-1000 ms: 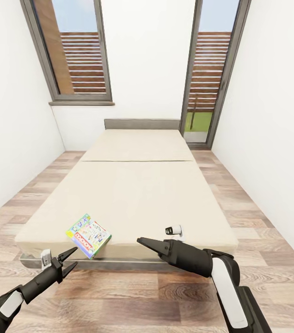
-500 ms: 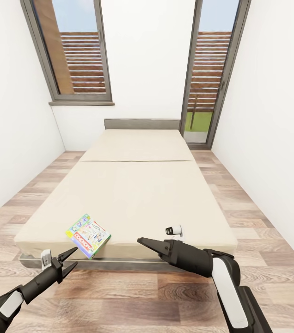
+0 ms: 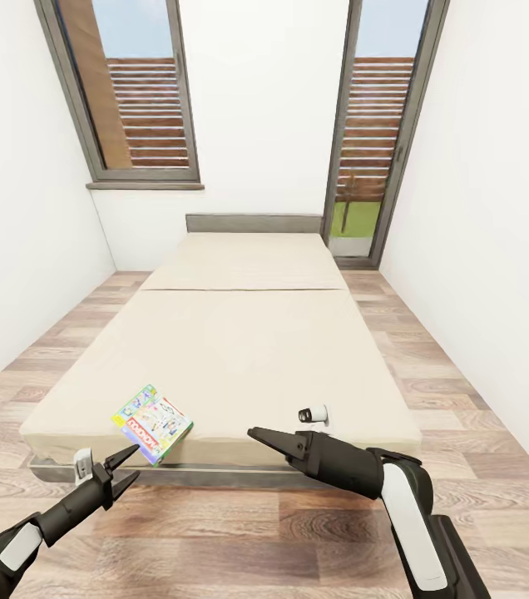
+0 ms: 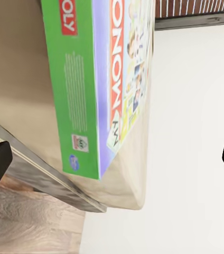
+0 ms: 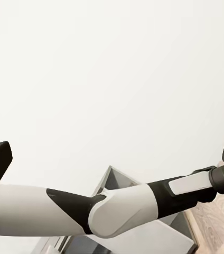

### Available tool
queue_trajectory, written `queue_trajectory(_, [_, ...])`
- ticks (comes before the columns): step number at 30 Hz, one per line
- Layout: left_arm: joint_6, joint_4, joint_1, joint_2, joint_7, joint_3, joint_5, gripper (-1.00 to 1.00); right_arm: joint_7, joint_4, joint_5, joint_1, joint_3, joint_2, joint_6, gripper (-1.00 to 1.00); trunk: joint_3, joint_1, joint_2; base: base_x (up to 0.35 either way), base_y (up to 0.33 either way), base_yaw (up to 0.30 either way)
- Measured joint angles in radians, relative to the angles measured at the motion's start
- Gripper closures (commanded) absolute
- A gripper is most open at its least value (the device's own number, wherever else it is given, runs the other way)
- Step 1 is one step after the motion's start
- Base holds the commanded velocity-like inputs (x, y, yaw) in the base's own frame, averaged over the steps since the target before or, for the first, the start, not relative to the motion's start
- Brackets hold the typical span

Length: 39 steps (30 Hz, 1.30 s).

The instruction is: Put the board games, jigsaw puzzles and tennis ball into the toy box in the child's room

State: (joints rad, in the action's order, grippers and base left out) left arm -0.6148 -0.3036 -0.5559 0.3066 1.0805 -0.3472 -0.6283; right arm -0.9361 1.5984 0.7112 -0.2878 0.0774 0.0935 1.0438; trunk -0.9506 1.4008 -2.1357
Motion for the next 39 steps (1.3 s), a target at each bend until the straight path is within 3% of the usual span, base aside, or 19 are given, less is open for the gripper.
queue_trajectory(20, [-0.002,0.001,0.000,0.000,0.000,-0.002,0.001,-1.00,0.000,0.000,0.000,0.000,0.000,0.000,0.000,-1.00,0.000,0.000,0.000,0.000,-0.004,0.000])
queue_trajectory(25, [-0.002,0.001,0.000,0.001,0.000,-0.003,0.001,-1.00,0.001,0.000,0.000,0.000,0.000,0.000,0.000,-1.00,-0.016,0.019,-0.035,0.000,0.000,0.000])
queue_trajectory(34, [-0.002,0.001,0.000,0.001,0.000,-0.003,0.001,-1.00,0.001,0.000,0.000,0.000,0.000,0.000,0.000,-1.00,-0.016,0.019,-0.035,0.000,0.000,0.000])
queue_trajectory(39, [-0.002,0.001,0.000,0.001,0.000,-0.003,0.001,-1.00,0.001,0.000,0.000,0.000,0.000,0.000,0.000,-1.00,-0.028,0.035,-0.063,0.000,0.000,0.000])
